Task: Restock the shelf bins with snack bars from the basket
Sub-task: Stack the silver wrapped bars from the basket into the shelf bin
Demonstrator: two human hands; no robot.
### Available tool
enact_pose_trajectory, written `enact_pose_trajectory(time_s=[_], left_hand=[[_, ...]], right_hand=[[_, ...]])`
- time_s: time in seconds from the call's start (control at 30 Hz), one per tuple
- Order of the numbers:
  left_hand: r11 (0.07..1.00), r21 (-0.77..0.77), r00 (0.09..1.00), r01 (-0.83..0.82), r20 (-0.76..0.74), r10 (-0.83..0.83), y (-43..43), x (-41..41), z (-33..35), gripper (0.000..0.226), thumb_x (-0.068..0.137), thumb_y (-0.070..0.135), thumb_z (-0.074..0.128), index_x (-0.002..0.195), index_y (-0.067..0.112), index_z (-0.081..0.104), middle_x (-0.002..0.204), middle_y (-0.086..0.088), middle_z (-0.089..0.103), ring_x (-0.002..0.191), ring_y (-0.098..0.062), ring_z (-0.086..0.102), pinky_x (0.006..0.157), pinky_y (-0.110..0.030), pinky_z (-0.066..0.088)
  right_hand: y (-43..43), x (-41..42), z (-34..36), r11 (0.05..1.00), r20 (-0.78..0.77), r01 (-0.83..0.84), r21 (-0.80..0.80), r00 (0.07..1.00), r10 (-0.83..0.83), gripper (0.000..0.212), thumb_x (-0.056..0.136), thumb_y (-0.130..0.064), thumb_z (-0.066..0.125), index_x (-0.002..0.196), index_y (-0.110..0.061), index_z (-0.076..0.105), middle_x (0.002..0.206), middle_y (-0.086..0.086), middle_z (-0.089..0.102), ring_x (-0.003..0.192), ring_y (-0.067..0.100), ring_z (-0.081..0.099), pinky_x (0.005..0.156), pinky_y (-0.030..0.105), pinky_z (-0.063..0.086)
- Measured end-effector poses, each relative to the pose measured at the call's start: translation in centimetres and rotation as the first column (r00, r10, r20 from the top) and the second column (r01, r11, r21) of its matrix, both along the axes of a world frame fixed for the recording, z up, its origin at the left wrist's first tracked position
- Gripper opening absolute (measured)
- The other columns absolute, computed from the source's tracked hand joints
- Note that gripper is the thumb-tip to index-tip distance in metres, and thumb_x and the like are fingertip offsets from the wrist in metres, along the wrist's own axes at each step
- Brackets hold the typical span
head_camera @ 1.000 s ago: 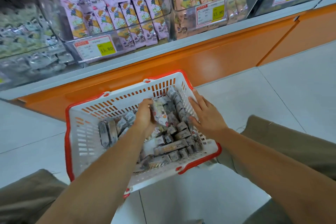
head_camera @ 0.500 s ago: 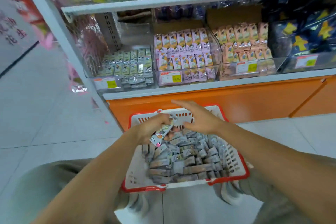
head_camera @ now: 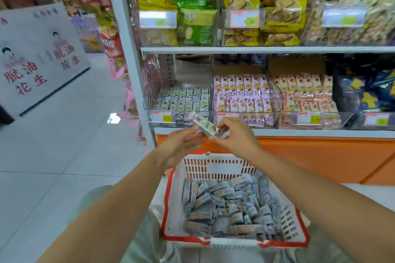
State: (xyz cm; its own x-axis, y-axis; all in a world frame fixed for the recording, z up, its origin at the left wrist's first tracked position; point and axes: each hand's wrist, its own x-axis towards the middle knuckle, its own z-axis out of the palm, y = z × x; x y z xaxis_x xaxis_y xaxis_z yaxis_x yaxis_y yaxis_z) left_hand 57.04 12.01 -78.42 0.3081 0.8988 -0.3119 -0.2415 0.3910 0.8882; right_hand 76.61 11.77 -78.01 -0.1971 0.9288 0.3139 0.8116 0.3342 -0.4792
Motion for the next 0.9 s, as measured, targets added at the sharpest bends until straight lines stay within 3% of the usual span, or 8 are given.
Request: enact_pose_trajectory(time_s=[0.07, 0.17, 0.3, 0.43, 0.57, 0.67, 0.77, 0.9], left_hand=[[0.991, 0.032, 0.991, -0.127, 0.052, 0.125, 0.9, 0.9, 0.5, 0.015, 0.09, 0.02, 0.064, 0.097, 0.006, 0.065, 0.095, -0.01, 0.069, 0.088, -0.021, 0.067, 0.085, -0.035, 0.054], [0.954, 0.078, 0.957, -0.291, 0.038, 0.289, 3.3, 1.1, 1.7, 0.014, 0.092, 0.014, 0.063, 0.1, 0.002, 0.059, 0.091, -0.017, 0.059, 0.078, -0.025, 0.06, 0.068, -0.032, 0.056], [0.917, 0.167, 0.902, -0.363, -0.184, 0.391, 7.7, 0.0, 3.5, 0.014, 0.093, 0.016, 0.061, 0.082, 0.008, 0.061, 0.081, -0.011, 0.061, 0.069, -0.024, 0.058, 0.066, -0.034, 0.052], [0.932, 0.161, 0.848, -0.325, -0.387, 0.362, 13.2, -0.6, 4.0, 0.023, 0.093, 0.014, 0.062, 0.072, 0.009, 0.055, 0.069, -0.008, 0.049, 0.063, -0.024, 0.049, 0.072, -0.038, 0.052], [0.951, 0.178, 0.774, -0.252, -0.552, 0.308, 18.2, -0.1, 3.3, 0.028, 0.09, 0.017, 0.067, 0.068, 0.007, 0.054, 0.066, -0.011, 0.052, 0.067, -0.025, 0.051, 0.075, -0.038, 0.055], [0.948, 0.222, 0.711, -0.23, -0.626, 0.319, 21.7, 0.7, 2.5, 0.032, 0.089, 0.02, 0.069, 0.064, 0.006, 0.056, 0.058, -0.011, 0.053, 0.063, -0.024, 0.05, 0.069, -0.035, 0.05], [0.949, 0.226, 0.691, -0.217, -0.651, 0.314, 24.6, 1.6, 2.0, 0.026, 0.089, 0.021, 0.069, 0.069, 0.007, 0.057, 0.062, -0.009, 0.056, 0.057, -0.023, 0.053, 0.065, -0.028, 0.05], [0.954, 0.223, 0.614, -0.199, -0.731, 0.298, 27.5, 2.5, 1.5, 0.039, 0.089, 0.031, 0.068, 0.06, 0.009, 0.054, 0.064, -0.013, 0.06, 0.058, -0.021, 0.056, 0.062, -0.027, 0.046]], right_hand=[[0.7, -1.5, 0.8, 0.998, -0.009, -0.002, 0.063, 1.0, 0.003, 0.038, 0.079, -0.052, 0.072, 0.096, -0.021, 0.059, 0.088, -0.008, 0.057, 0.085, 0.011, 0.051, 0.067, 0.029, 0.042], [2.7, -2.6, 1.9, 0.997, -0.048, -0.041, 0.062, 0.998, 0.044, 0.038, 0.081, -0.053, 0.07, 0.102, -0.022, 0.062, 0.089, -0.01, 0.058, 0.086, 0.009, 0.052, 0.07, 0.028, 0.046], [6.6, -2.0, 3.1, 0.997, -0.113, -0.037, 0.075, 0.993, 0.046, 0.033, 0.093, -0.043, 0.057, 0.118, -0.021, 0.061, 0.108, -0.008, 0.06, 0.108, 0.012, 0.051, 0.09, 0.031, 0.044], [11.8, -0.3, 2.8, 0.997, -0.023, 0.016, 0.08, 1.0, -0.014, 0.037, 0.097, -0.026, 0.053, 0.133, -0.016, 0.053, 0.134, 0.004, 0.053, 0.126, 0.022, 0.044, 0.102, 0.035, 0.035], [16.0, 1.0, 1.2, 0.998, 0.037, 0.044, -0.045, 0.998, -0.043, 0.05, 0.101, -0.033, 0.046, 0.147, -0.016, 0.037, 0.155, 0.003, 0.032, 0.142, 0.023, 0.029, 0.116, 0.042, 0.026], [17.6, 1.2, -0.1, 0.995, 0.062, -0.003, -0.098, 0.998, 0.01, 0.056, 0.103, -0.041, 0.037, 0.153, -0.021, 0.024, 0.161, 0.001, 0.019, 0.148, 0.019, 0.016, 0.12, 0.044, 0.017], [19.0, 1.3, -1.2, 0.992, 0.134, -0.06, -0.107, 0.988, 0.074, 0.06, 0.103, -0.047, 0.03, 0.156, -0.024, 0.014, 0.163, 0.001, 0.011, 0.149, 0.017, 0.01, 0.12, 0.038, 0.009], [21.6, 2.1, -1.5, 0.999, 0.127, -0.032, -0.039, 0.991, 0.036, 0.06, 0.101, -0.049, 0.017, 0.156, -0.024, 0.012, 0.163, 0.0, 0.008, 0.15, 0.016, 0.006, 0.118, 0.032, -0.001]])
